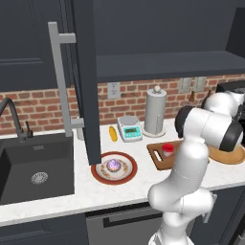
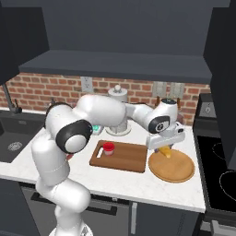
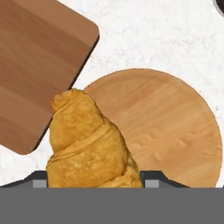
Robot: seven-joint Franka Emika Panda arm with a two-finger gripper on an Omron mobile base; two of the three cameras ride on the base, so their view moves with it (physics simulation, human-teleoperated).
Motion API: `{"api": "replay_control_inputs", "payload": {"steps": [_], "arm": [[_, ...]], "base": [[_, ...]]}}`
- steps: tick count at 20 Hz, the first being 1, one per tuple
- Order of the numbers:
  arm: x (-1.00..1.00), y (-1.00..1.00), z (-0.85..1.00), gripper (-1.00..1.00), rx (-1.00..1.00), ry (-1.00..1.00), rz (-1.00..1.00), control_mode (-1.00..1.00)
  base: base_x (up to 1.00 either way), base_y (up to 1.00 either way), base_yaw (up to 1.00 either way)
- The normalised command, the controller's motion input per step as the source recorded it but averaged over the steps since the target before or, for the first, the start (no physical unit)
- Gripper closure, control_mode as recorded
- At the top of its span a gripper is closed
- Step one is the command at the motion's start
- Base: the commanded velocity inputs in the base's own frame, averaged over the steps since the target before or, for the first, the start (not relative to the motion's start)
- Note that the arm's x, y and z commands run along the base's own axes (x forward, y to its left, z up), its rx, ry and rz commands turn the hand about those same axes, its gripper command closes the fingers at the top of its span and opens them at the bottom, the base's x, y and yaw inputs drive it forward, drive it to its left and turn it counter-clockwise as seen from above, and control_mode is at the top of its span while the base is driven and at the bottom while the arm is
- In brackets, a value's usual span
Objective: From the different types of pastries on the counter, select a croissant and place it on the cutting board. Then retrieve a jar of jam from the cabinet and place it alongside the croissant on the cutting board.
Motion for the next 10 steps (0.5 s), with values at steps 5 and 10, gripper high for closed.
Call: {"api": "replay_control_inputs", "payload": {"steps": [5,10], "arm": [[-0.39,0.9,0.02,1.0,0.0,0.01,0.0,-1.0],[-0.17,0.71,-0.01,1.0,0.0,0.0,0.0,-1.0]], "base": [[0.0,0.0,0.0],[0.0,0.0,0.0]]}}
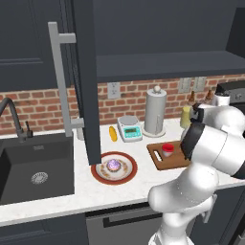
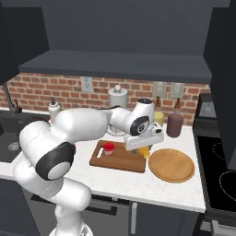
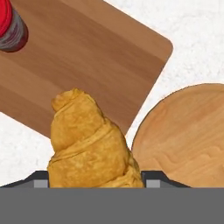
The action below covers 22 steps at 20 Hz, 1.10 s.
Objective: From the different types of pastries on the counter, select a croissant and place it on the cutting board. Then retrieve a jar of jam from the cabinet and place it alongside the croissant on the cutting board.
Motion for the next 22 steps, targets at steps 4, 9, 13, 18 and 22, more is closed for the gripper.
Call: {"api": "replay_control_inputs", "payload": {"steps": [4,9,13,18,22], "arm": [[0.02,0.87,-0.03,1.0,0.0,-0.04,0.0,-1.0],[0.23,0.76,-0.22,1.0,0.0,-0.04,0.0,-1.0],[0.33,0.04,-0.6,1.0,-0.04,-0.21,0.0,-1.0],[0.49,0.0,-0.4,1.0,0.0,-0.17,0.0,-1.0],[0.45,0.01,-0.24,1.0,0.0,-0.11,0.0,-1.0]], "base": [[0.0,0.0,0.0],[0.0,0.0,0.0],[0.0,0.0,0.0],[0.0,0.0,0.0],[0.0,0.0,0.0]]}}
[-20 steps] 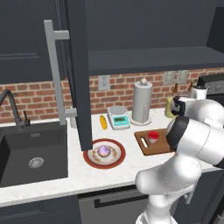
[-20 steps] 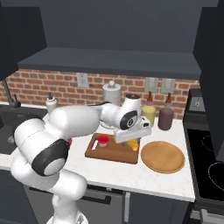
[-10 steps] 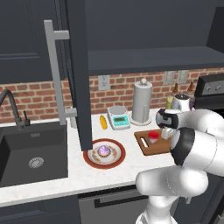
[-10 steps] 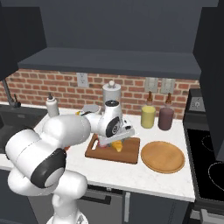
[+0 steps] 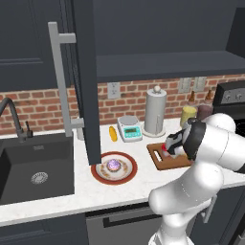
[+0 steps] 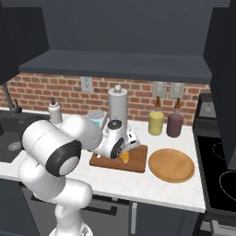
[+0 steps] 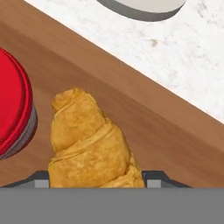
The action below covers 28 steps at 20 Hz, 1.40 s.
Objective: From the different types of pastries on the counter, select a croissant and place it on the cutting board. Then retrieve a jar of jam from the cabinet and place it alongside the croissant on the cutting board.
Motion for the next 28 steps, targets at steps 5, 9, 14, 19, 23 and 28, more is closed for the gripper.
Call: {"api": "replay_control_inputs", "payload": {"steps": [5,9,14,19,23,28], "arm": [[0.16,0.05,-0.19,-1.0,0.0,-0.15,0.0,-1.0],[0.0,0.0,0.0,-1.0,0.0,-0.04,0.0,-1.0],[0.0,0.0,0.35,-1.0,0.0,0.0,0.0,-1.0],[0.04,0.0,0.36,-1.0,0.0,0.0,0.0,-1.0],[-0.04,-0.14,0.65,-1.0,0.0,0.01,0.01,-1.0],[-0.65,-0.4,0.89,-1.0,0.0,0.0,0.01,-1.0]], "base": [[0.0,0.0,0.0],[0.0,0.0,0.0],[0.0,0.0,0.0],[0.0,0.0,0.0],[0.0,0.0,0.0],[0.0,0.0,0.0]]}}
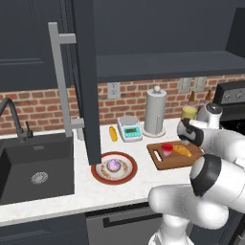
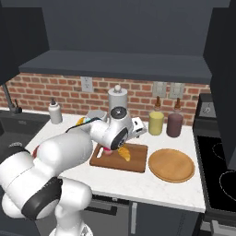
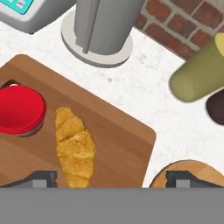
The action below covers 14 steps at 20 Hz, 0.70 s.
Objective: From the different types of pastries on the counter, select a croissant and place it on the cutting board. Then retrieve a jar of jam from the cabinet and place it alongside the croissant on the cutting board.
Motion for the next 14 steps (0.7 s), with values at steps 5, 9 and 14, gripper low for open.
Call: {"api": "replay_control_inputs", "payload": {"steps": [5,9,14], "arm": [[-0.93,-0.17,0.63,-1.0,0.0,0.03,0.0,-1.0],[-0.61,0.0,0.28,-1.0,0.0,0.2,0.0,-1.0],[-0.66,-0.09,0.09,-1.0,-0.03,0.22,0.0,-1.0]], "base": [[0.0,0.0,0.0],[0.0,0.0,0.0],[0.0,0.0,0.0]]}}
